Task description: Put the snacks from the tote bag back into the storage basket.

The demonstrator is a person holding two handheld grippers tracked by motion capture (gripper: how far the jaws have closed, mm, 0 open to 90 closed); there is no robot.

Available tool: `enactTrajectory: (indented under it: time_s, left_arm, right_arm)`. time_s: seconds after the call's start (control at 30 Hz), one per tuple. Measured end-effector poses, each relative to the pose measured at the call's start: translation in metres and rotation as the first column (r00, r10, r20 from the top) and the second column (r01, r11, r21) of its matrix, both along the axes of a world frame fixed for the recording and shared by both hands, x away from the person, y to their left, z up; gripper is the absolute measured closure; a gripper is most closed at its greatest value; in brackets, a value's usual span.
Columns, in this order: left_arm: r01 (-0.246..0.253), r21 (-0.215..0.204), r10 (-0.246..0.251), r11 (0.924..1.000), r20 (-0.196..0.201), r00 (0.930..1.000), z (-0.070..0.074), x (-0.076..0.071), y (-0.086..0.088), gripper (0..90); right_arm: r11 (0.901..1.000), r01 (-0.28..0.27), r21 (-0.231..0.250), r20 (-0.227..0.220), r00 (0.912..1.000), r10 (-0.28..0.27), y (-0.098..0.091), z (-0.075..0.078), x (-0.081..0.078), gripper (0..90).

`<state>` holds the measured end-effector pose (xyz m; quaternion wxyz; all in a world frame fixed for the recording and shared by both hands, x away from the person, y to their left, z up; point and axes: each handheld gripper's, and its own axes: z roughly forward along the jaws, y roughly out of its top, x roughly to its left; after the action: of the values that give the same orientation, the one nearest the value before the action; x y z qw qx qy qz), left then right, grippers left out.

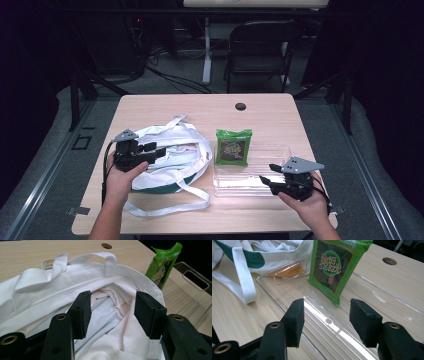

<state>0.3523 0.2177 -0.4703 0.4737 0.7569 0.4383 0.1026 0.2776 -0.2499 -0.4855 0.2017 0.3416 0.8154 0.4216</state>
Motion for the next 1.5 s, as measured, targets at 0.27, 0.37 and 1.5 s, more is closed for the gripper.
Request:
enactTrajectory:
  time_s: [0.27, 0.37, 1.5]
  left_arm:
    - [0.005, 0.016, -0.005, 0.9999, -0.007, 1.0000, -0.003, 0.001, -0.002, 47.7]
    - [0.005, 0.021, -0.004, 0.9998, -0.006, 1.0000, -0.004, 0.001, -0.002, 47.7]
    - [0.008, 0.037, -0.008, 0.9993, -0.020, 0.9998, -0.011, 0.003, -0.006, 47.7]
  right_arm:
    - [0.9992, 0.019, 0.035, -0.004, 0.9998, -0.019, -0.002, -0.014, -0.002, 45.2]
    - [0.9987, 0.032, 0.040, 0.001, 0.9995, -0.032, -0.003, -0.018, -0.004, 45.3]
    - [0.9879, 0.106, 0.113, 0.066, 0.9913, -0.114, -0.012, -0.035, -0.008, 45.5]
